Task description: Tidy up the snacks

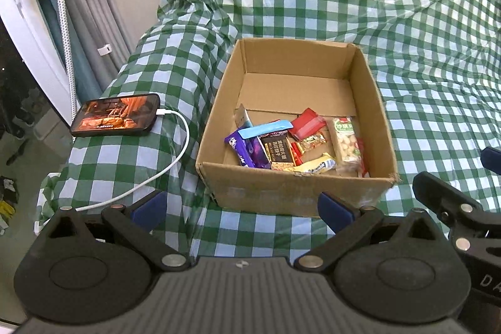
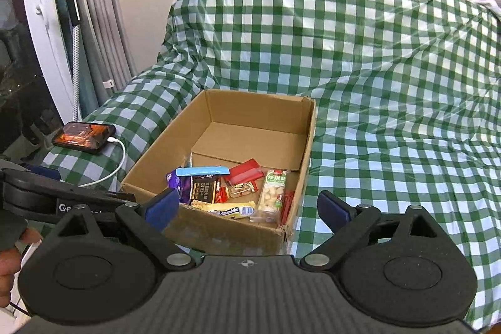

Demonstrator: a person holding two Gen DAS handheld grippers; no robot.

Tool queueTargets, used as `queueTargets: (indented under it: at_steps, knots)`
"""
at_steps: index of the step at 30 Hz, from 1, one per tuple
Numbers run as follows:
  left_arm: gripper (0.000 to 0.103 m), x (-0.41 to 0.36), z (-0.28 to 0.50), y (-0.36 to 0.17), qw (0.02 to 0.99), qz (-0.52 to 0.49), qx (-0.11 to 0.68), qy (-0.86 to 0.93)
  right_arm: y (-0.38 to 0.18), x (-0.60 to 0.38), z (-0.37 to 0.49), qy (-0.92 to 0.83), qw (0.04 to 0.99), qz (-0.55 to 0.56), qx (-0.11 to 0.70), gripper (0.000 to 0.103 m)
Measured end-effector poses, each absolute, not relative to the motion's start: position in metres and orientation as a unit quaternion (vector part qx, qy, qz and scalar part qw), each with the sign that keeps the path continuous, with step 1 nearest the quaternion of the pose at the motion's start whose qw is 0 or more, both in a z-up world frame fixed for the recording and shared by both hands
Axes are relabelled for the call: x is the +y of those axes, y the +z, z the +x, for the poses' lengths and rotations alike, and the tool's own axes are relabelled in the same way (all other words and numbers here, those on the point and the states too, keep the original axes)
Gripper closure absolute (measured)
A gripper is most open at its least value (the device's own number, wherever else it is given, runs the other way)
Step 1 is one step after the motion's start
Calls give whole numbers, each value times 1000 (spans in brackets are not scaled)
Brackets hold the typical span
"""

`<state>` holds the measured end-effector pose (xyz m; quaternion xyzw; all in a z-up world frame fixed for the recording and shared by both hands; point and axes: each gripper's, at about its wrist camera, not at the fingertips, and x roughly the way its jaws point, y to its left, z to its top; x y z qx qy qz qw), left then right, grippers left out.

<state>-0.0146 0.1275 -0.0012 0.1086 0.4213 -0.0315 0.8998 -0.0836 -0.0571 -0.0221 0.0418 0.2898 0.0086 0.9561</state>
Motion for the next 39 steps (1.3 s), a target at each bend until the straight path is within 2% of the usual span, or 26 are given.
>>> queueTargets:
  at_steps: [16, 39]
  knots:
    - [0, 124, -57, 7, 908, 121, 400, -22, -12, -49, -131, -2, 963, 27, 267, 5]
    - [0, 130, -55, 1, 904, 117, 410, -25, -13, -50, -135, -16, 966, 25, 257, 1]
